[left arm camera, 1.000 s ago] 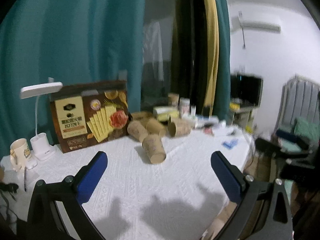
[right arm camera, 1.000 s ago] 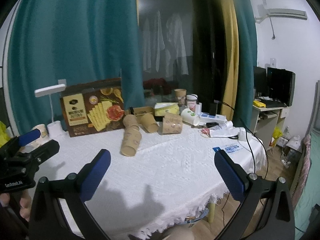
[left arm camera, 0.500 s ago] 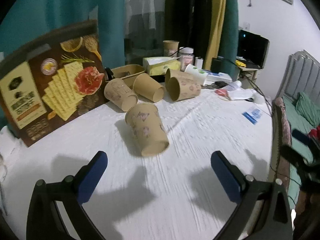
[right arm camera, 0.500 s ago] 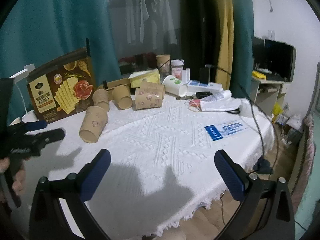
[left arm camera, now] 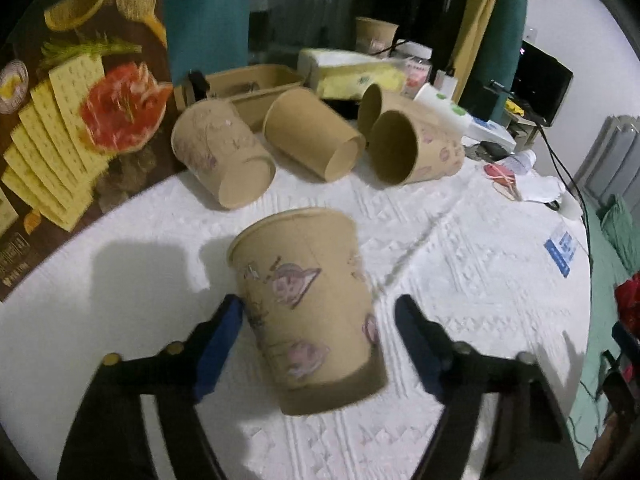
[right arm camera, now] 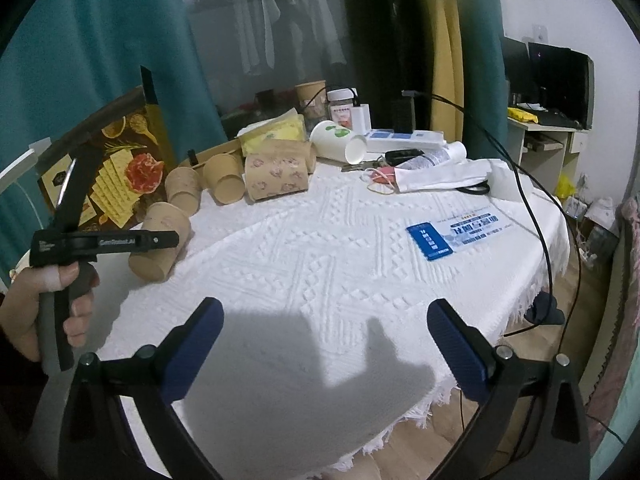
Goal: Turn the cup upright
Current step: 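Reach the left gripper to the tan paper cup lying on its side and grasp it, then lift the tan cup with the left gripper toward the right gripper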
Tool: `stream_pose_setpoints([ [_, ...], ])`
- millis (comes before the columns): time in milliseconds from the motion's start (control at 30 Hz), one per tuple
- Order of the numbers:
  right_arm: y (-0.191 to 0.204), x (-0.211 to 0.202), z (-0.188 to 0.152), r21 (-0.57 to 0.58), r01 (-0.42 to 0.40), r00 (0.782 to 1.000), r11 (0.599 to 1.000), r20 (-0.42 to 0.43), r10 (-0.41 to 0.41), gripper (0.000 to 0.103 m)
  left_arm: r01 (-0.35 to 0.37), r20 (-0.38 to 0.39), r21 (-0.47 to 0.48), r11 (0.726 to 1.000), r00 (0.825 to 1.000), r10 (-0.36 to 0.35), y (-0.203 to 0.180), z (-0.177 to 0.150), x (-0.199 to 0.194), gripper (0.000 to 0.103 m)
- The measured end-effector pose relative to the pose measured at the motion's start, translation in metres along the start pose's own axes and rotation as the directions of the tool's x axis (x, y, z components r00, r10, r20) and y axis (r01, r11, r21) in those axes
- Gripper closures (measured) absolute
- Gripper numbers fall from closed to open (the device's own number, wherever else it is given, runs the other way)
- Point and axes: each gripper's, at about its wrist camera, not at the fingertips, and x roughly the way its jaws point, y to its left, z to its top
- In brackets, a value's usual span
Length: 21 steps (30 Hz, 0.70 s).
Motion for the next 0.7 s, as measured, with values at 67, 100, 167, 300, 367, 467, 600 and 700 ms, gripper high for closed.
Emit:
stream_pose_setpoints([
  [67,0.002,-0.001,-0.002,-0.005,-0.008,1.0,1.0,-0.003,0.007,0.01,0.016,-0.005,-0.018,1.0,1.0,-0.016,0.004,-0.001,0.001,0.038],
  [100,0.004,-0.002,-0.002,-0.009,-0.011,1.0,1.0,-0.006,0.011,0.012,0.022,-0.006,-0.027,0.999,1.0,-0.022,0.006,-0.002,0.0,0.039],
  [167,0.009,-0.005,-0.003,-0.018,-0.017,1.0,1.0,-0.008,0.016,0.022,0.04,-0.004,-0.044,0.998,0.999,-0.041,0.009,-0.004,-0.007,0.04],
  [300,0.023,-0.018,-0.005,-0.042,-0.03,1.0,0.999,0.007,0.031,0.023,0.074,0.028,-0.058,0.996,0.997,-0.072,0.011,-0.016,-0.036,0.041],
  [367,0.031,-0.025,-0.006,-0.053,-0.034,0.999,0.998,0.015,0.034,0.023,0.089,0.043,-0.064,0.994,0.995,-0.086,0.011,-0.025,-0.053,0.041],
  [467,0.046,-0.038,-0.01,-0.068,-0.046,0.999,0.997,0.025,0.048,0.023,0.114,0.06,-0.071,0.991,0.992,-0.109,0.011,-0.049,-0.087,0.041],
  [600,0.067,-0.051,-0.022,-0.094,-0.072,0.997,0.993,0.019,0.074,0.023,0.148,0.067,-0.094,0.985,0.988,-0.142,0.014,-0.095,-0.13,0.041],
  [700,0.08,-0.058,-0.033,-0.111,-0.097,0.995,0.989,-0.001,0.098,0.023,0.175,0.051,-0.132,0.976,0.984,-0.17,0.017,-0.129,-0.147,0.041],
])
